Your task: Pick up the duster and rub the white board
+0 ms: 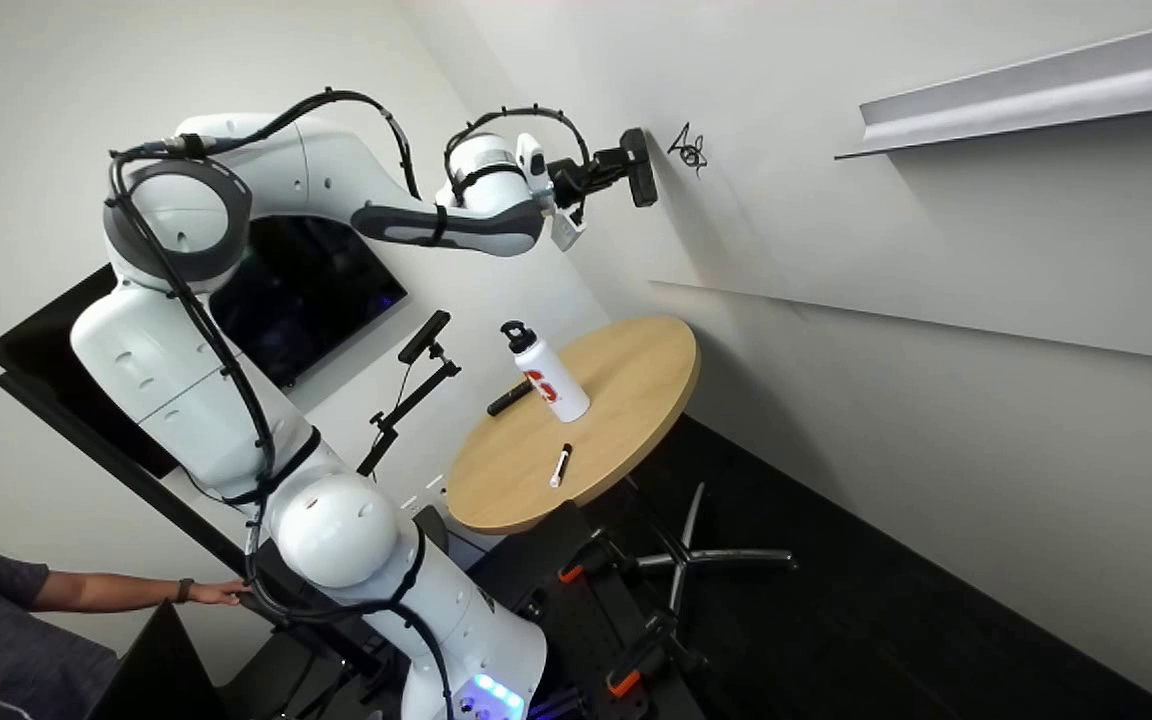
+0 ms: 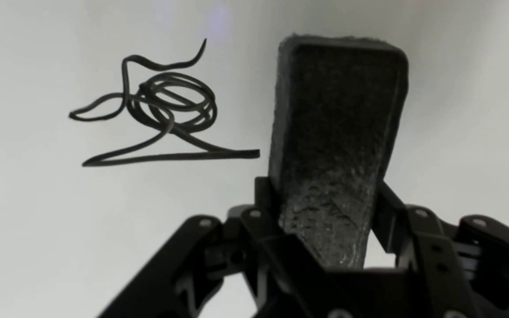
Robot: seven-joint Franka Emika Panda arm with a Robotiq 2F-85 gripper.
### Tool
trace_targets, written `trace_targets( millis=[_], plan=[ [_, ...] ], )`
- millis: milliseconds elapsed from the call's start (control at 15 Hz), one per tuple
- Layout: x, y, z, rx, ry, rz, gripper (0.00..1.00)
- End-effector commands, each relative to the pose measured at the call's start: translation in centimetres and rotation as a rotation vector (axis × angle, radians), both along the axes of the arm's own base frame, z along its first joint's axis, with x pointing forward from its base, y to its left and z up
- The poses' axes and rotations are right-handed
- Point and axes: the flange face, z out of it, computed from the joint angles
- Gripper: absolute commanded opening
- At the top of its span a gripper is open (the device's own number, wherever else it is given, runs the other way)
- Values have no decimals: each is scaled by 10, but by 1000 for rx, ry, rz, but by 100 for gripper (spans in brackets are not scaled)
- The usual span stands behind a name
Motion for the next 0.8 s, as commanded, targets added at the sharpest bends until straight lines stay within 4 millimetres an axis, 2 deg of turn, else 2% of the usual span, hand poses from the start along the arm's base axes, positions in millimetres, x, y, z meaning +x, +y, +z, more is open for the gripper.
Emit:
trace_targets(
  millis=[0,67,133,467,733],
  plan=[
    [1,-1,0,7,-3,-4,55],
    [1,-2,0,10,-3,-5,55],
    [1,-2,0,10,-3,-5,30],
    [3,-4,9,95,-86,35,30],
    [11,-11,6,177,-136,19,30]
  ],
)
